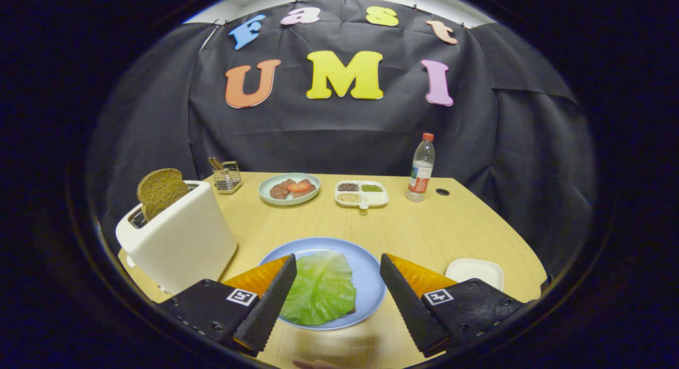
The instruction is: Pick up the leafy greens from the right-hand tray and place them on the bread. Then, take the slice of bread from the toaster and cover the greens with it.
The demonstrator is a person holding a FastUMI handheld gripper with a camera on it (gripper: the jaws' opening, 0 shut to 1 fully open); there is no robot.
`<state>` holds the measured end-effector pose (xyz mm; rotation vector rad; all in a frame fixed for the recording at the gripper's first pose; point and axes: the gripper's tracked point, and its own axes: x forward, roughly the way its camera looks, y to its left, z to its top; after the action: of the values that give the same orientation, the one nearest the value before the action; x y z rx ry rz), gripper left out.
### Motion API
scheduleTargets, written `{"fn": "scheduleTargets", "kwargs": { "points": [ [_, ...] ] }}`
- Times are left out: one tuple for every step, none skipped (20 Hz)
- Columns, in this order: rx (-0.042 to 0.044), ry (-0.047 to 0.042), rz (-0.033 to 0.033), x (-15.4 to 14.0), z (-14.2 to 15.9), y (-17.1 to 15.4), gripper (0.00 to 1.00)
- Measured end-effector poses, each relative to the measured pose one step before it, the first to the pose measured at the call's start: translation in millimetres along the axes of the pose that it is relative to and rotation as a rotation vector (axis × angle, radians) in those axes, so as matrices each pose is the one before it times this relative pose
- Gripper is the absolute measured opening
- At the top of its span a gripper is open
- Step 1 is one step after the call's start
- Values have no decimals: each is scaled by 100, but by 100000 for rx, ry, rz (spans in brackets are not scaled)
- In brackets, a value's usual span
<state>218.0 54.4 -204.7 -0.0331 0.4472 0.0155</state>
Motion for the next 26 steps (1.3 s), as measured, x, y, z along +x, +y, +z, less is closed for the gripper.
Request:
{"fn": "scheduleTargets", "kwargs": {
  "points": [
    [120,-953,422,-1100,402,203,98],
    [4,-1372,543,-1214,626,343,98],
    [-236,-1514,394,-1123,568,357,97],
    [-324,-1673,530,-1156,840,506,97],
    [-404,-1676,620,-1081,691,611,97],
    [-347,-1700,702,-1013,948,700,97],
    [-342,-1776,506,-1014,911,697,97],
    [-455,-1988,606,-891,1051,749,97],
    [-641,-1973,505,-643,994,763,97],
    [-600,-1715,326,-599,969,780,97],
    [-638,-1501,477,-511,783,827,97],
    [-516,-1147,498,-444,741,911,97],
    [-452,-922,-262,-307,628,769,97],
    [-214,-1096,-475,-342,612,704,97],
    [76,-1192,26,-84,543,928,97],
    [506,-1129,636,-11,478,1164,97],
    [405,-681,1138,315,179,1195,97],
    [-47,89,946,344,65,1191,97],
    [-706,431,91,357,-61,794,97],
    [-549,350,-321,434,67,832,98],
    [-292,2,-398,611,9,860,98],
    [17,-383,-356,636,111,846,98],
    [126,-164,-20,727,42,887,98],
    [-205,523,745,883,-102,969,98],
    [-300,1343,808,907,-297,886,98],
    [-351,1595,622,843,-281,829,98]
  ]
}}
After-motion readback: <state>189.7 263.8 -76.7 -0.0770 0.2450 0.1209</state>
